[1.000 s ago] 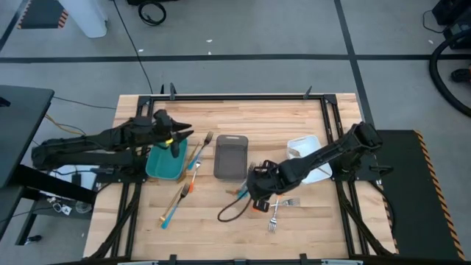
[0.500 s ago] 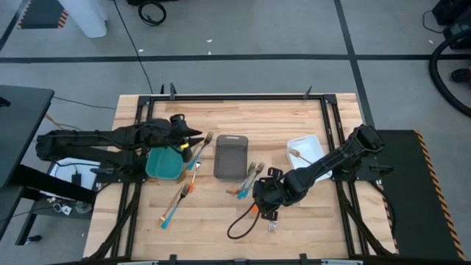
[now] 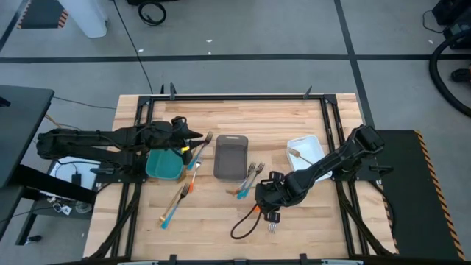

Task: Sort silverware by color (type)
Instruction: Put the orange fork into the black bin

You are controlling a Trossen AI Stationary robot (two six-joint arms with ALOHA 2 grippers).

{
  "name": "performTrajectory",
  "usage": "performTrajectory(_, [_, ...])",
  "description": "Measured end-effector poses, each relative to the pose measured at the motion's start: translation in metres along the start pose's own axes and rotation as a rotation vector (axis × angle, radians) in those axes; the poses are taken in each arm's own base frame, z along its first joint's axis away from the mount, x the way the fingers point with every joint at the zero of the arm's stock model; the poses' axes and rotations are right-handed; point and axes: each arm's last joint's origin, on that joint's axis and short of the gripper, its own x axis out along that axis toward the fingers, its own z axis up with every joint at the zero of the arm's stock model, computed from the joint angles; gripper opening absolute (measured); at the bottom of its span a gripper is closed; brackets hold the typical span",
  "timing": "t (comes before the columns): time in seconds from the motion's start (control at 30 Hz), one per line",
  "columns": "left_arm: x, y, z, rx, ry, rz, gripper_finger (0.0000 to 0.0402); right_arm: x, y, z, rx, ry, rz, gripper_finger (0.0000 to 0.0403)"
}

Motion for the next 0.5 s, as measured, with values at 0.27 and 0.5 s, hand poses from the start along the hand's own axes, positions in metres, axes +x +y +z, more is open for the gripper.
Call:
performTrajectory(0.27, [0.000,0.000,0.000,0.007,-0.001,0.007,0.0130,0.018,-0.002,-0.010,0.004,-0.012,0.051,0.0134])
performTrajectory(0.5, [0.000,0.000,0.000,0.006,-0.001,0.008,0.0130,0.029,-0.004,-0.024,-0.015,0.018,0.046,0.0134])
